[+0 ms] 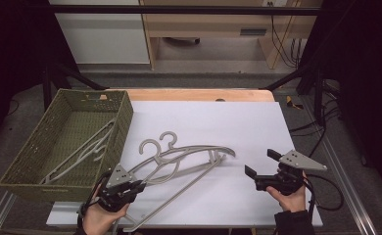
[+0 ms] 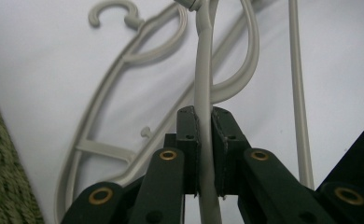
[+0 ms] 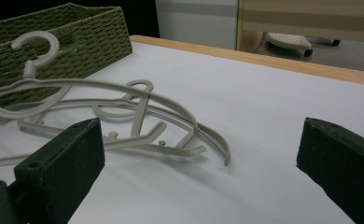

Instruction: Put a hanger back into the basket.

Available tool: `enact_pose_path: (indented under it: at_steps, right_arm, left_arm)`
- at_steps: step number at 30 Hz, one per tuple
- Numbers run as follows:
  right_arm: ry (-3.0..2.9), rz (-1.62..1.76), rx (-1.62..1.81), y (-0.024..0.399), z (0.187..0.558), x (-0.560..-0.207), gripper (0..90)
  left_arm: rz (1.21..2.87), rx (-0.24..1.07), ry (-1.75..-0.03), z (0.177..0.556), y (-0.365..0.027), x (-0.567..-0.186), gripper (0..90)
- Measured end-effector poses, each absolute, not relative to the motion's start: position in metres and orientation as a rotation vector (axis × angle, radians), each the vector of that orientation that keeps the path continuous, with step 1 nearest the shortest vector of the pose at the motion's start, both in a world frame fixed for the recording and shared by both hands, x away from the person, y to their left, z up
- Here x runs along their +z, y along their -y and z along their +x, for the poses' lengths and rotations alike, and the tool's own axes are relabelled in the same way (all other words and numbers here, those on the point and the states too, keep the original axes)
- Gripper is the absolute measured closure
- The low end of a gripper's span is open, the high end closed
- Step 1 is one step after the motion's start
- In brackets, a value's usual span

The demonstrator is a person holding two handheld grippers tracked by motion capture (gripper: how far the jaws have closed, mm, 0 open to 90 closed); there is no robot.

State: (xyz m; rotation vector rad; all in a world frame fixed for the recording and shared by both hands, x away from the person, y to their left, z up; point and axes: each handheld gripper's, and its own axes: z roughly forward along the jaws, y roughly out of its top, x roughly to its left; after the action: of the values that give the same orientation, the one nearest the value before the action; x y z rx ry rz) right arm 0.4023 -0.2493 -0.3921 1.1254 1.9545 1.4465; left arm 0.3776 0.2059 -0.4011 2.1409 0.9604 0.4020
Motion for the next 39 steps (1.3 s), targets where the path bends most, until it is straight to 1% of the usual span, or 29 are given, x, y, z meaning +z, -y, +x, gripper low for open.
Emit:
enact_pose_path:
  at_steps: [10, 20, 27, 31, 39]
  right_arm:
    - [-1.954, 1.127, 1.440, 0.250, 0.403, -0.392, 1.0]
    - [-1.949, 1.126, 1.442, 0.251, 0.402, -0.391, 1.0]
    - [-1.946, 1.133, 1.442, 0.251, 0.403, -0.392, 1.0]
    - [-1.947, 1.132, 1.441, 0.251, 0.403, -0.392, 1.0]
    - [-1.956, 1.130, 1.437, 0.251, 0.404, -0.393, 1.1]
  left_arm:
    - [2.083, 0.503, -0.915, 0.375, -0.213, -0.366, 82.6]
    - [2.059, 0.665, -0.875, 0.385, -0.231, -0.317, 82.6]
    - [2.075, 0.740, -0.870, 0.402, -0.253, -0.286, 82.5]
    - [2.049, 0.794, -0.880, 0.410, -0.266, -0.273, 82.5]
    - [2.021, 0.889, -0.939, 0.430, -0.302, -0.264, 82.4]
